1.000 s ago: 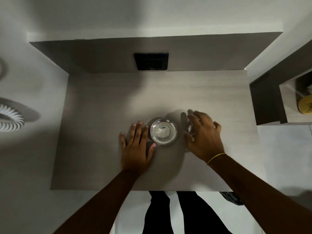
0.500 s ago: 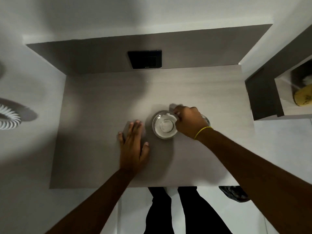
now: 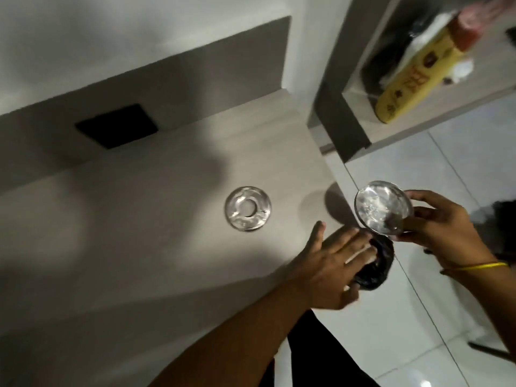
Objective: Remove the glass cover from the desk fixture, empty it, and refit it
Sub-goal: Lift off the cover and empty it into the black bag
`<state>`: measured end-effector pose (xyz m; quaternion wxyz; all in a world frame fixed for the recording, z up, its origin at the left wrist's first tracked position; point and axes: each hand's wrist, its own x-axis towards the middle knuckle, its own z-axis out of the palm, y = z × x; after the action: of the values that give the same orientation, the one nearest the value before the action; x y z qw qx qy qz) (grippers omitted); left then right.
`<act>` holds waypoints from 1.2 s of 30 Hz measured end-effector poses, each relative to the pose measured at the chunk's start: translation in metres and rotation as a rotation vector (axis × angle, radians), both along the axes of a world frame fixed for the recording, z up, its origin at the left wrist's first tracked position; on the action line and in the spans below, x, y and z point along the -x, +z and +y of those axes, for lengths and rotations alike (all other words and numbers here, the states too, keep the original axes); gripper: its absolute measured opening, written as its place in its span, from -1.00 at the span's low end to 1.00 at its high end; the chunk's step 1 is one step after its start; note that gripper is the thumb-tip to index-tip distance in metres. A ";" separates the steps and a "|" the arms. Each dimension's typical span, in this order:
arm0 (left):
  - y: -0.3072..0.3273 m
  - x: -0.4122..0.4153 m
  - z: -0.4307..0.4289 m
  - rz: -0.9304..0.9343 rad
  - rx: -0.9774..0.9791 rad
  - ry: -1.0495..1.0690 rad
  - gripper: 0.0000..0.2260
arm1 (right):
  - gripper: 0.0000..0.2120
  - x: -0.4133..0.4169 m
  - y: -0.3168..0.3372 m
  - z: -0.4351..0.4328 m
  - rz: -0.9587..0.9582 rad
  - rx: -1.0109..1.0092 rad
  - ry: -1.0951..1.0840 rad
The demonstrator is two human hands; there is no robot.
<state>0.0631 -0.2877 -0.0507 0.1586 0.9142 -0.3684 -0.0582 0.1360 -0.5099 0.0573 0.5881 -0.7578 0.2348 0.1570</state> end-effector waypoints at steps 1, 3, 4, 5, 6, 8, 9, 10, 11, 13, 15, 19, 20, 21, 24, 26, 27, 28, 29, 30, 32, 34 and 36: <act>-0.004 -0.008 -0.011 0.010 -0.049 -0.041 -0.24 | -0.43 0.010 -0.006 -0.020 0.010 -0.016 -0.068; -0.011 -0.020 -0.023 -0.008 -0.120 -0.113 -0.21 | -0.41 0.028 -0.021 -0.052 0.020 -0.050 -0.180; -0.015 -0.023 -0.024 -0.025 -0.137 -0.129 -0.21 | -0.41 0.036 -0.027 -0.062 0.020 -0.071 -0.228; -0.017 -0.023 -0.023 -0.040 -0.141 -0.126 -0.20 | -0.41 0.042 -0.033 -0.069 0.015 -0.088 -0.258; -0.017 -0.023 -0.025 -0.032 -0.145 -0.129 -0.19 | -0.40 0.051 -0.039 -0.077 0.010 -0.091 -0.296; -0.015 -0.022 -0.027 -0.014 -0.171 -0.140 -0.19 | -0.34 0.067 -0.054 -0.093 -0.017 -0.084 -0.367; -0.013 -0.023 -0.027 -0.006 -0.194 -0.141 -0.19 | -0.31 0.073 -0.061 -0.098 -0.026 -0.070 -0.398; -0.011 -0.023 -0.026 0.000 -0.214 -0.132 -0.20 | -0.28 0.078 -0.070 -0.102 -0.044 -0.029 -0.411; -0.008 -0.024 -0.028 0.005 -0.239 -0.140 -0.21 | -0.27 0.084 -0.078 -0.105 -0.072 0.033 -0.424; -0.005 -0.024 -0.029 0.005 -0.265 -0.148 -0.21 | -0.28 0.093 -0.091 -0.112 -0.147 0.256 -0.371; -0.006 -0.023 -0.029 0.021 -0.248 -0.135 -0.21 | -0.23 0.099 -0.109 -0.118 -0.200 0.501 -0.245; -0.018 -0.023 -0.028 -0.021 -0.222 -0.129 -0.19 | -0.07 0.098 -0.166 -0.128 -0.234 0.796 0.067; -0.021 -0.024 -0.028 -0.031 -0.220 -0.134 -0.19 | -0.01 0.098 -0.186 -0.130 -0.244 0.879 0.184; -0.025 -0.024 -0.028 -0.042 -0.227 -0.138 -0.19 | 0.07 0.100 -0.209 -0.133 -0.235 0.943 0.299; -0.026 -0.024 -0.026 -0.054 -0.227 -0.130 -0.21 | 0.17 0.104 -0.266 -0.139 -0.121 1.034 0.579; -0.029 -0.024 -0.027 -0.061 -0.236 -0.134 -0.21 | 0.12 0.105 -0.297 -0.146 -0.084 1.050 0.658; -0.027 -0.024 -0.026 -0.067 -0.244 -0.134 -0.21 | 0.10 0.102 -0.306 -0.147 -0.081 1.059 0.695; -0.025 -0.025 -0.025 -0.074 -0.247 -0.130 -0.21 | 0.09 0.101 -0.316 -0.145 -0.073 1.094 0.737; -0.024 -0.025 -0.024 -0.078 -0.254 -0.129 -0.22 | 0.07 0.098 -0.324 -0.144 -0.061 1.133 0.760; -0.023 -0.025 -0.025 -0.080 -0.262 -0.131 -0.22 | 0.03 0.093 -0.331 -0.145 -0.053 1.173 0.776; -0.023 -0.025 -0.026 -0.079 -0.262 -0.137 -0.22 | -0.12 0.087 -0.349 -0.147 -0.016 1.217 0.826; -0.022 -0.025 -0.026 -0.072 -0.238 -0.136 -0.21 | -0.20 0.085 -0.362 -0.148 0.018 1.240 0.884; -0.022 -0.024 -0.026 -0.064 -0.215 -0.139 -0.21 | -0.13 0.082 -0.371 -0.150 0.016 1.220 0.890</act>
<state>0.0871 -0.3142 -0.0726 0.0435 0.8996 -0.4273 -0.0789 0.0540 -0.6596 -0.3139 -0.0564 -0.9712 -0.0437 0.2272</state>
